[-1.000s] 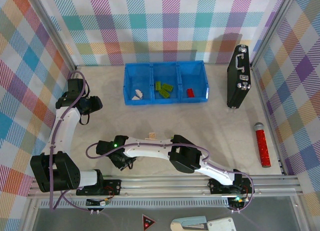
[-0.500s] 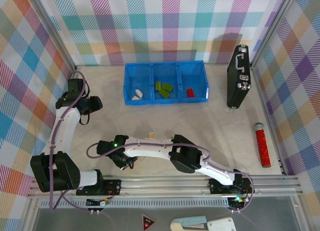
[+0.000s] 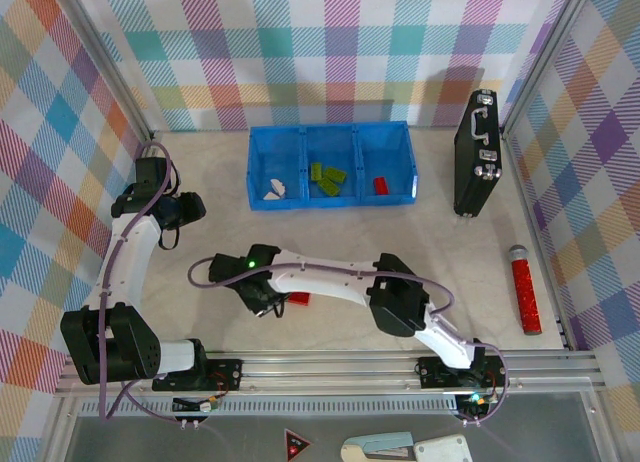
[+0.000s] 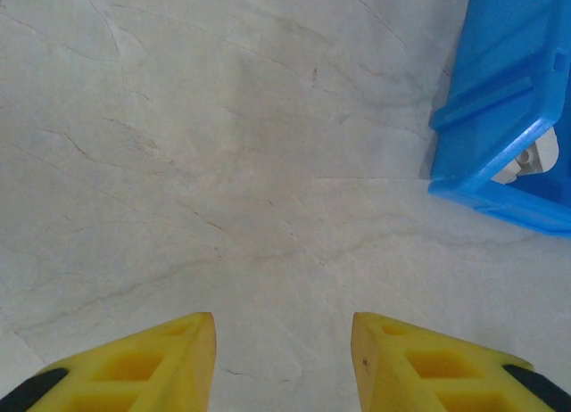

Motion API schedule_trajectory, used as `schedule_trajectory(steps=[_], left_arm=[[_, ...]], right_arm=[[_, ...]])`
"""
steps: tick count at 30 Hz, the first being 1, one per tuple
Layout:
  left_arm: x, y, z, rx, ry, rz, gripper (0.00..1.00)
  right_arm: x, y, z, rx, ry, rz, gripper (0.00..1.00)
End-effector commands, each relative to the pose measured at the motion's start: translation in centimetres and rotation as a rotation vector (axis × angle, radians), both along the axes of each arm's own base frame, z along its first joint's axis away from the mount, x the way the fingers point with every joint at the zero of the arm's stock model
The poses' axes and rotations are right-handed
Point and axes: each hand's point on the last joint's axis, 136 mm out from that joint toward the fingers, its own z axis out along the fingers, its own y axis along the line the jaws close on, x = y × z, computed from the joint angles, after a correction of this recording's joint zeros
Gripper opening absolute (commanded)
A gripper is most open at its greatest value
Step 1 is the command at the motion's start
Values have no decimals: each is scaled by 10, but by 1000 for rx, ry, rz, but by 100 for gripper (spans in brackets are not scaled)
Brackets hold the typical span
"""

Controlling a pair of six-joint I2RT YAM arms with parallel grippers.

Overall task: Sort the legos into containers by color
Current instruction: Pick up the lego from the bottom-left of the table, then place the lego in the container.

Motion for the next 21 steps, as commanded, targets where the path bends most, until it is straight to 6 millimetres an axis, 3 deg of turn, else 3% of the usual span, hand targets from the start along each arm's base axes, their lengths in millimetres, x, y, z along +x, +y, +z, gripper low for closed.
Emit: schedule_trajectory(steps=[1,21], left_arm=[[3,1,0,-17,-12,6,44],[3,1,1,-16,-12,6,44]], right_arm=[[17,-30,13,-40,-24,-33,33],[112,-179,19,-80,-37,-335,34]])
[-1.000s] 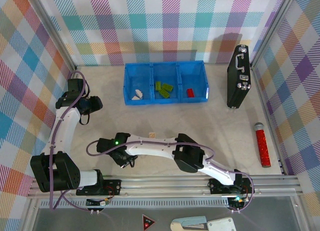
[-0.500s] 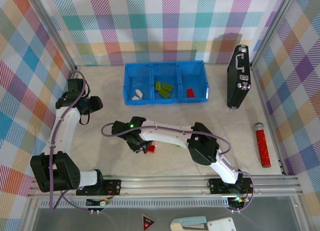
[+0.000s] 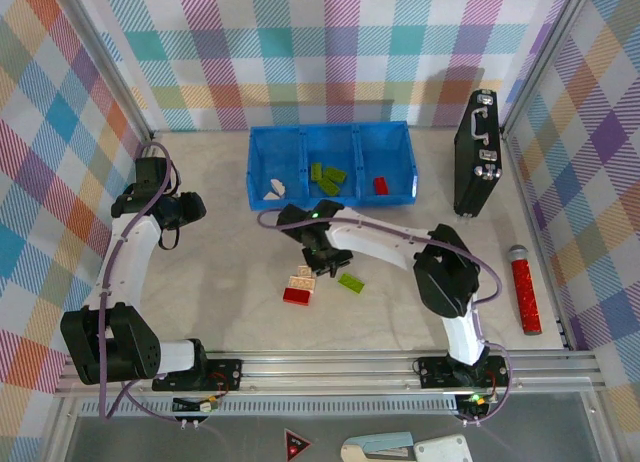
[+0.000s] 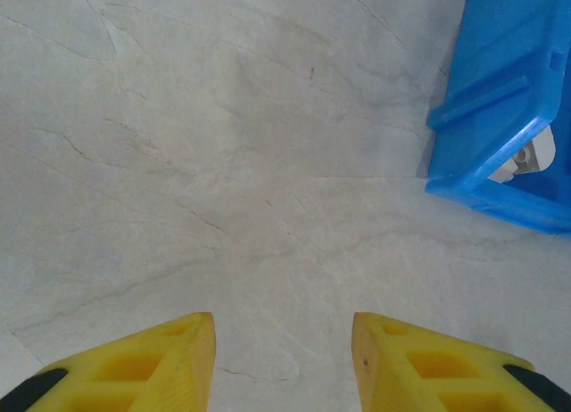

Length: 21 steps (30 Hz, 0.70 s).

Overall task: Sort the legos into containers by color
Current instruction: Place the lego in the container.

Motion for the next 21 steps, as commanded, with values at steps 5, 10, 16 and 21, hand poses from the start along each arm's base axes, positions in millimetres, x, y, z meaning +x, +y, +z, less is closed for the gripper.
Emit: schedule_trajectory(steps=[5,10,16,21], left_arm=[[3,1,0,-17,-10,5,45],[3,1,0,-15,-12,6,44],[3,1,0,-14,-10,7,45],[3,1,-1,-12,-6,5,45]], right_arm=[[39,-51,19,21,-46,-78,34],[71,-75,29,58,-68,-128,34],[110,-90,40,97,-95,-151,34],[145,-94,45,117,-119,-144,34]])
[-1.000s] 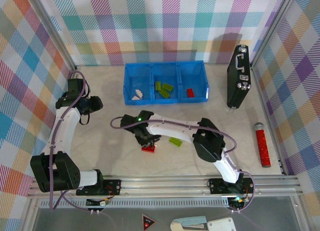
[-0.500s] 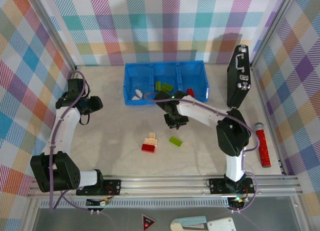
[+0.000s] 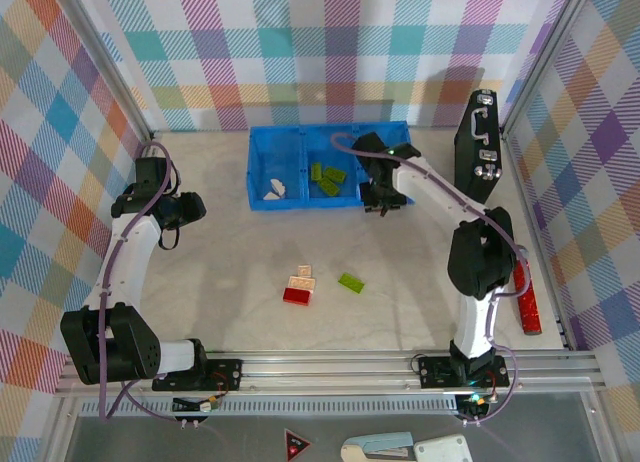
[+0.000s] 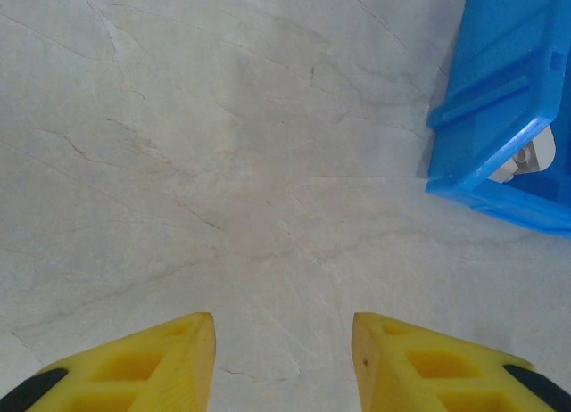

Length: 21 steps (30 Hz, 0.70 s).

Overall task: Sort the legos into containers by color
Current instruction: Place the lego in the container.

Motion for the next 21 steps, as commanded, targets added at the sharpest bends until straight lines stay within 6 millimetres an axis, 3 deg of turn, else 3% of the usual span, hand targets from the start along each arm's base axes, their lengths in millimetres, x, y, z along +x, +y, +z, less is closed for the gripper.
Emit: schedule_trajectory(steps=[1,7,21], left_arm=[[2,2,-2,-11,-3,8,45],[2,3,-2,-3,-1,10,45],[2,7,-5,14,14,18,44]], right_arm=[[20,2,-3,7,5,47,34],[60,-4,-3,23,-21,45,34],[130,-17,-35,45,-49,33,34]])
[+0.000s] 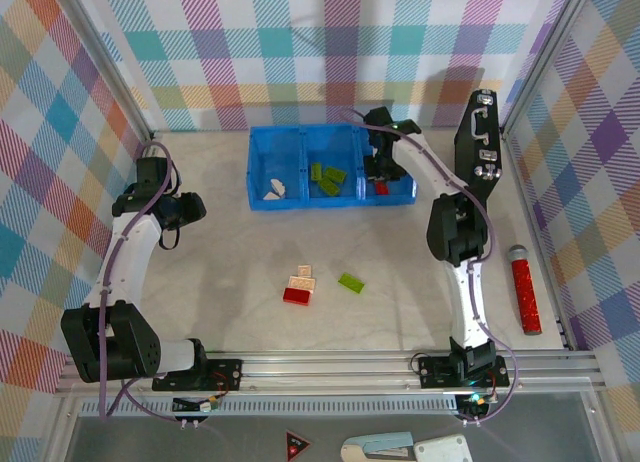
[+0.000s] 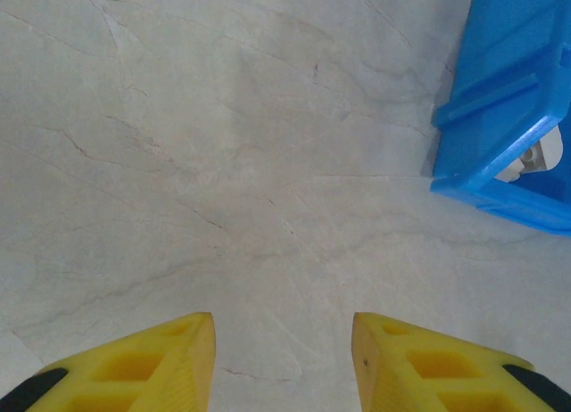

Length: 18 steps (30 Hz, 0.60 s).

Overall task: Sort the legos into containers by color
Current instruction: Place the lego in the container.

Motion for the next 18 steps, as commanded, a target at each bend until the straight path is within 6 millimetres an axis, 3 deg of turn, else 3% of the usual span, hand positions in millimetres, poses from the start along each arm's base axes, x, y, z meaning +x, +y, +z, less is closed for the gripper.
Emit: schedule_trajectory(steps=[1,8,18], left_arm=[[1,6,-2,14,4,16,45],[1,8,-5,21,15,18,45],[2,10,-10,32,38,21,45]], right_arm=[[16,1,-1,12,-16,28,34],[45,-3,-11,44,-51,17,35],[67,3,-31,84,-88,16,36]])
